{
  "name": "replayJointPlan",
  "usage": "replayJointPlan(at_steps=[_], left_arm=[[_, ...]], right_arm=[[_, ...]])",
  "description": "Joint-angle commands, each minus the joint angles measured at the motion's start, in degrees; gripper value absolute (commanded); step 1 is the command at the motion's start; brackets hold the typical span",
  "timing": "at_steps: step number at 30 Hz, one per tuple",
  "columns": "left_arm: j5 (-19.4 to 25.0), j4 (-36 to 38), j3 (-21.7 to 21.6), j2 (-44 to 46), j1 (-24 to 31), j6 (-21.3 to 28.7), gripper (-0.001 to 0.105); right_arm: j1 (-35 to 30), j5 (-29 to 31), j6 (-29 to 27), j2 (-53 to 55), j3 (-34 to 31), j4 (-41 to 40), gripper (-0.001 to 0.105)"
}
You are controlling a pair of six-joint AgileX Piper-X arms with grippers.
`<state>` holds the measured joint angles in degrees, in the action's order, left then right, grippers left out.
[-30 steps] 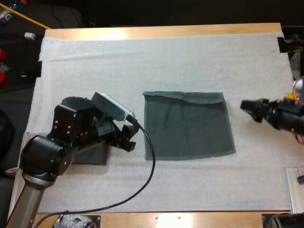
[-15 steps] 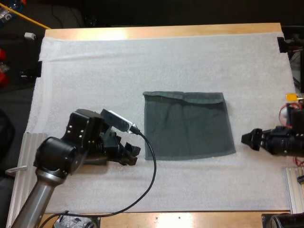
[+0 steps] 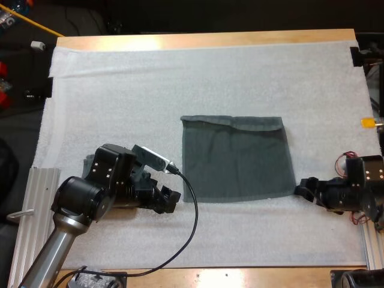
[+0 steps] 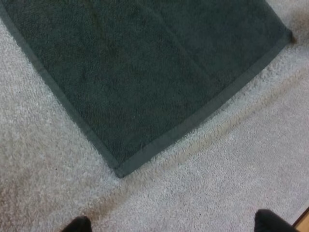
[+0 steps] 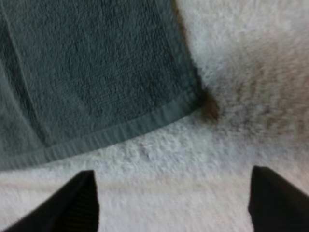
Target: Pick towel from pile, fold and stack
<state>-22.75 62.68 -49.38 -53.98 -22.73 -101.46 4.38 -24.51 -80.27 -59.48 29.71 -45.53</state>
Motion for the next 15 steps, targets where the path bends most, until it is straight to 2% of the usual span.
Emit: replayJointPlan(at_steps=[1, 3, 15], left_arm=[[-0.65, -0.47, -0.1, 0.2, -0.23, -0.28, 0.065], [-0.65, -0.47, -0.1, 0.2, -0.23, -0.28, 0.065], [-0.65, -0.47, -0.1, 0.2, -0.23, -1.56, 0.065]], right_arm=[[-0.03, -1.62, 0.75, -0.92, -0.13, 2.04, 0.058], [-0.03, -1.7, 1.93, -4.27, -0.2, 4.77, 0.051], [-0.03, -5.17, 5.5, -16.66, -0.2, 13.65, 0.051]])
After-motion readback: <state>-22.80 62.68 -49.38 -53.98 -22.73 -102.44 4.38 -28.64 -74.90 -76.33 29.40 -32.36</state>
